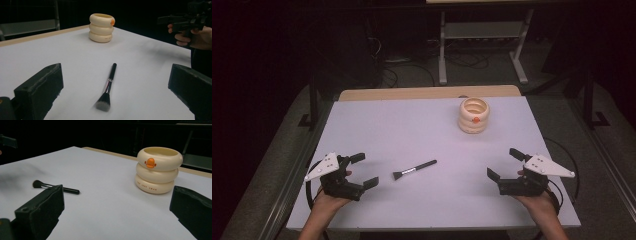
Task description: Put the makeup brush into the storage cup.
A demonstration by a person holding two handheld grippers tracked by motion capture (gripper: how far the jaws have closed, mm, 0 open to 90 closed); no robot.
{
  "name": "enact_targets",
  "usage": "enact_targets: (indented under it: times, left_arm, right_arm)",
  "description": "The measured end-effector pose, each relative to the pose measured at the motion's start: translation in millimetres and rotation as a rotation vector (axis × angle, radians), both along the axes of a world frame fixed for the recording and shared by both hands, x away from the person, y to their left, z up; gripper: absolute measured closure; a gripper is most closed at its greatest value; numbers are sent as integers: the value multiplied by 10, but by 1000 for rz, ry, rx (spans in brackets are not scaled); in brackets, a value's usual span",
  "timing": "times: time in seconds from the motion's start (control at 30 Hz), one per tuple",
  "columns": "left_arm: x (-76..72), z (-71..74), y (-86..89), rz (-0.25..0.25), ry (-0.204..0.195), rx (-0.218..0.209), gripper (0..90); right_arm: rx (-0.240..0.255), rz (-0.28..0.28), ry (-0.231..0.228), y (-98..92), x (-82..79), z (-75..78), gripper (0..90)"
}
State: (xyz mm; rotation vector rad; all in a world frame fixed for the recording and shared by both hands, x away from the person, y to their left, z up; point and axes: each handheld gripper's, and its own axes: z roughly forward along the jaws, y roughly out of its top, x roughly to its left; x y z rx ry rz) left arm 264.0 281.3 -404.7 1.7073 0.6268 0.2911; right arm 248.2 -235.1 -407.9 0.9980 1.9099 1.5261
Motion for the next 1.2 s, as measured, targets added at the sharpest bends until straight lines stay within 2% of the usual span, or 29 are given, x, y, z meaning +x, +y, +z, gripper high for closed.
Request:
enact_targets:
  times: [0.53,0.77,1.2]
  left_arm:
    - [43,40,-46,-12,-7,-1,0]
    - [83,78,-87,-36,-19,11,0]
    - [171,113,-154,-52,-26,1,0]
  right_arm:
    - [7,8,-8,17,10,12,0]
    - [13,10,-17,29,-9,31,0]
    - [-2,5,-28,26,-28,29,0]
